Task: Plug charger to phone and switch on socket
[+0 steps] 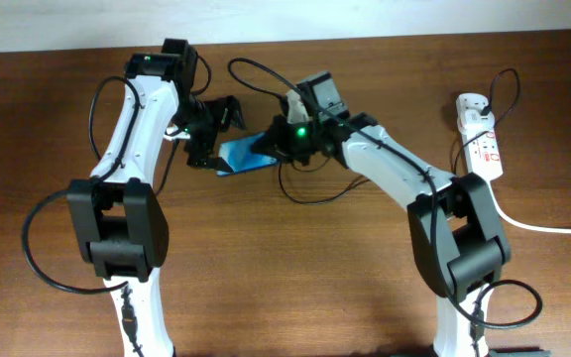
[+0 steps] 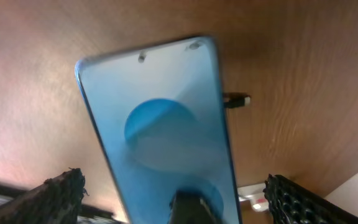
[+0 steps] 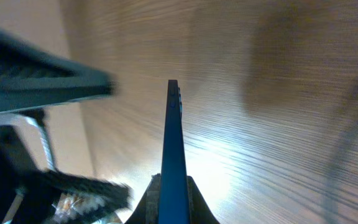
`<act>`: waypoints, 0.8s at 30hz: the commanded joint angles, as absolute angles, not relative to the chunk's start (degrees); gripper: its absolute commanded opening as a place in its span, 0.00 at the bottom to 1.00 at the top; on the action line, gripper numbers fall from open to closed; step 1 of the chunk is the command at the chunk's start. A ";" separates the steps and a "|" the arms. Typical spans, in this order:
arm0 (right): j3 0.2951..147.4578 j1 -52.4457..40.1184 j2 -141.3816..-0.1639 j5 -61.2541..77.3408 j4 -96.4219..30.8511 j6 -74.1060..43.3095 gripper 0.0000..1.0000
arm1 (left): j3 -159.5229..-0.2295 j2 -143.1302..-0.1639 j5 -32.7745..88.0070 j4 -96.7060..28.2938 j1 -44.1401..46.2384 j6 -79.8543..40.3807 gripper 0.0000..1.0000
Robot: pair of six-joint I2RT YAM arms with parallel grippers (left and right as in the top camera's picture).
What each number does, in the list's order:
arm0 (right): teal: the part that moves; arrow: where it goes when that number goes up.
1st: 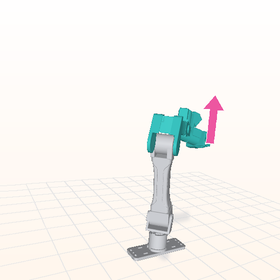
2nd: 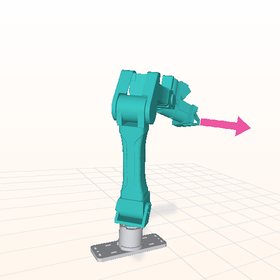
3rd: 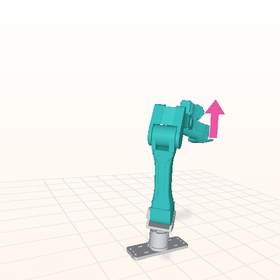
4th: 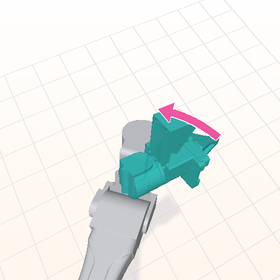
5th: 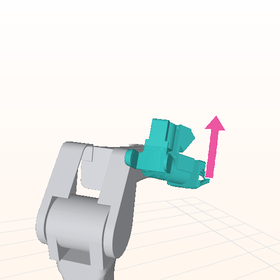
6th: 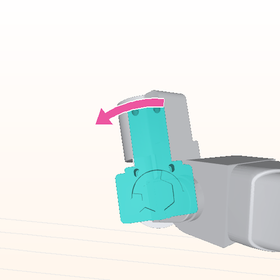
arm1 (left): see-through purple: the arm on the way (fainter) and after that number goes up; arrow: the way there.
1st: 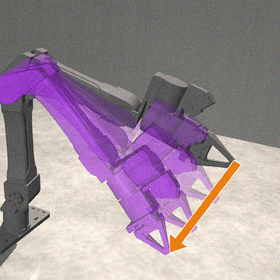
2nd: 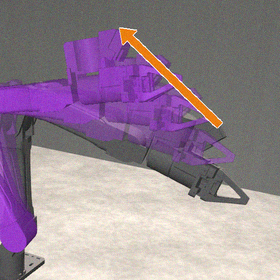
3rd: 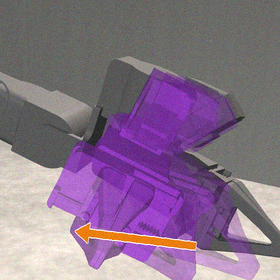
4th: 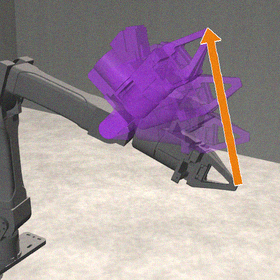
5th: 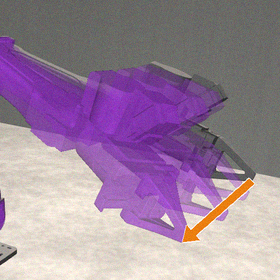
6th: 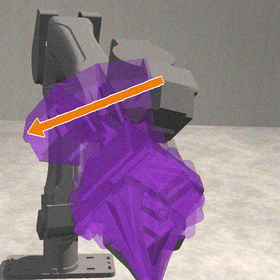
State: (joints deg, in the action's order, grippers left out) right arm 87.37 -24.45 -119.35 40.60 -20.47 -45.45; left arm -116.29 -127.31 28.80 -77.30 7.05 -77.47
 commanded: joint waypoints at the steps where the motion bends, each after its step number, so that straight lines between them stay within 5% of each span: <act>1: 88.07 -20.14 -114.61 43.05 -24.60 -39.79 0.04 | -117.21 -126.98 29.21 -76.71 6.74 -53.82 0.99; 5: 84.23 -13.93 -107.92 45.76 -29.56 -34.89 0.04 | -117.21 -126.98 34.52 -75.59 6.72 -37.63 0.99; 8: 65.91 -10.57 -93.23 45.93 -15.25 -38.28 0.04 | -117.21 -126.98 35.90 -74.72 6.72 -33.67 0.99; 13: 38.94 -7.94 -83.33 38.52 26.17 -71.11 0.04 | -117.21 -126.98 41.06 -72.03 6.72 -21.93 0.99; 16: 34.24 -11.57 -83.35 21.32 36.91 -83.59 0.04 | -117.21 -126.98 60.93 -66.65 6.72 -12.93 0.99; 20: 34.35 -12.64 -83.61 12.16 42.48 -92.44 0.04 | -117.08 -127.15 70.76 -58.78 6.94 -13.56 0.96; 24: 36.32 -18.20 -83.64 -3.27 43.97 -98.02 0.04 | -117.05 -127.79 72.27 -49.21 9.54 -26.28 0.94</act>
State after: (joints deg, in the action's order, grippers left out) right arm 33.58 -15.38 -84.47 6.35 42.94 -95.66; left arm -116.49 -127.31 69.49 -53.91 7.92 -17.93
